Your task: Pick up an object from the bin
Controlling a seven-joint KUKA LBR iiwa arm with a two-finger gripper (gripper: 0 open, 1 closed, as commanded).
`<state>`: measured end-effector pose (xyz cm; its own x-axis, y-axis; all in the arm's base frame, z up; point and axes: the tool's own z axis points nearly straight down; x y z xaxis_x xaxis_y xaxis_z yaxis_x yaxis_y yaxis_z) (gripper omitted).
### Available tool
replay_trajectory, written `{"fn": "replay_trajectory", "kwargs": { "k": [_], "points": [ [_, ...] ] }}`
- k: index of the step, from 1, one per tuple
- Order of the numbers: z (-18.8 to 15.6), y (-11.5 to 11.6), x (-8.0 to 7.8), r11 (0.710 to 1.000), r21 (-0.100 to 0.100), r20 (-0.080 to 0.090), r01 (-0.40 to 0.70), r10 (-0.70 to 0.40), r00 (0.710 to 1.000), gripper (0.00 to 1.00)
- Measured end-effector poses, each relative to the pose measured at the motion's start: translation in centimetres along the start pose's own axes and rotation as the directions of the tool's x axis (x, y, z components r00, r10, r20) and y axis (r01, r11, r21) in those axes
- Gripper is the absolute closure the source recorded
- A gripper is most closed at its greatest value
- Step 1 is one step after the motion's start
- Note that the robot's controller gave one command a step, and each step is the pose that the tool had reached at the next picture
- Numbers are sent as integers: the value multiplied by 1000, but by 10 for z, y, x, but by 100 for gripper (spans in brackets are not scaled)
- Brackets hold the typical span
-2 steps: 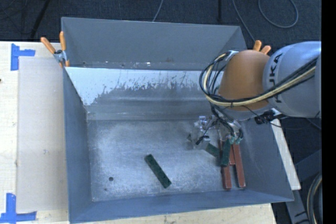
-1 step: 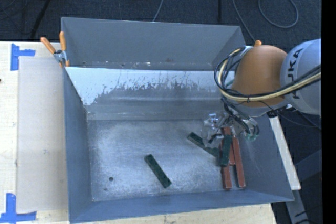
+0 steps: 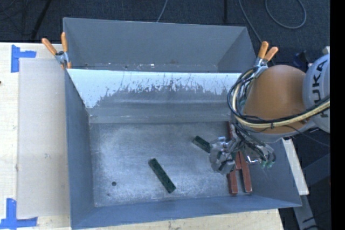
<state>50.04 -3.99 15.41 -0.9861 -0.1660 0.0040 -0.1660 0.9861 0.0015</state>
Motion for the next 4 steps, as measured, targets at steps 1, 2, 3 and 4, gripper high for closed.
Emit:
{"fn": "replay_trajectory", "kwargs": {
  "k": [1, 2, 3, 4],
  "points": [
    [2, -1, -2, 1000, 1, 2, 0, 0, 1000, 0],
    [87, -41, -50, 998, 0, 6, -61, 61, 998, 0],
    [82, -39, -51, 998, -1, 7, -60, 60, 998, 100],
    [33, -69, -65, 1000, 4, 10, -23, 23, 1000, 100]
  ]
}}
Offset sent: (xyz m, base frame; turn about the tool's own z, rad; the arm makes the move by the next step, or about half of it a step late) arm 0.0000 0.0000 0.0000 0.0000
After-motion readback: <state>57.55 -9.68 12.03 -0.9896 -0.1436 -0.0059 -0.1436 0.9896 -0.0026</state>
